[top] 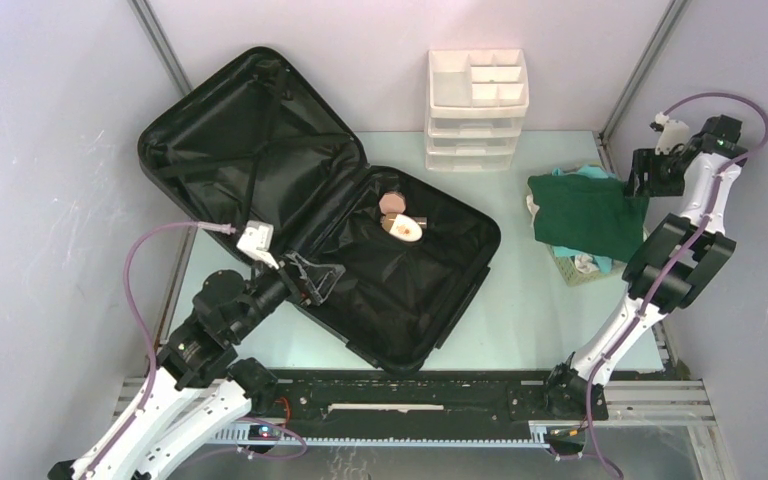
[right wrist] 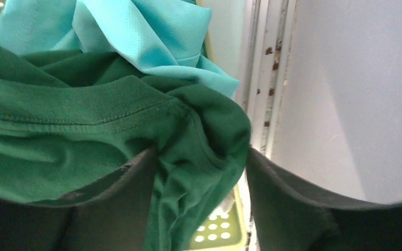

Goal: Open, take out, and arrange the luggage

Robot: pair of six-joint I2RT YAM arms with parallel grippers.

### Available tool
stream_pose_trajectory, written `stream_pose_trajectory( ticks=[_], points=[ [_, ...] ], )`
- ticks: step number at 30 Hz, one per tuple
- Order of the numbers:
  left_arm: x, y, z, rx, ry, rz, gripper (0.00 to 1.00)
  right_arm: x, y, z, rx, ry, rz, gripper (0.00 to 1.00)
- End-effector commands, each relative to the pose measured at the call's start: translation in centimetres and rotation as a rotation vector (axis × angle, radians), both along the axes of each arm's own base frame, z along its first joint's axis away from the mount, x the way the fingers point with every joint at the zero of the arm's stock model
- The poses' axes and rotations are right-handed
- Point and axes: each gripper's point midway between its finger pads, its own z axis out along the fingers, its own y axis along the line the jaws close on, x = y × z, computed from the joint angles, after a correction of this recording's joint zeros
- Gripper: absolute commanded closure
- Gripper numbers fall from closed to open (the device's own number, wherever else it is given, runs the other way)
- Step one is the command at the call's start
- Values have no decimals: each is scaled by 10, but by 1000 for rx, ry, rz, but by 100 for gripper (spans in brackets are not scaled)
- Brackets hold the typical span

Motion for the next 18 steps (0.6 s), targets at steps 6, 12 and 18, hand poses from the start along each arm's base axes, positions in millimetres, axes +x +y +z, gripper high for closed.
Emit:
stream_pose_trajectory(
  ticks=[6, 12, 18],
  points=[
    [-1, -40, 149, -299, -150, -162, 19, -5, 36, 132, -111, -307, 116, 6],
    [19, -53, 263, -484, -132, -142, 12, -43, 140, 166, 133, -428, 381, 0],
    [11, -57, 346, -649, -167, -168, 0, -86, 229, 150, 222, -509, 554, 0]
  ],
)
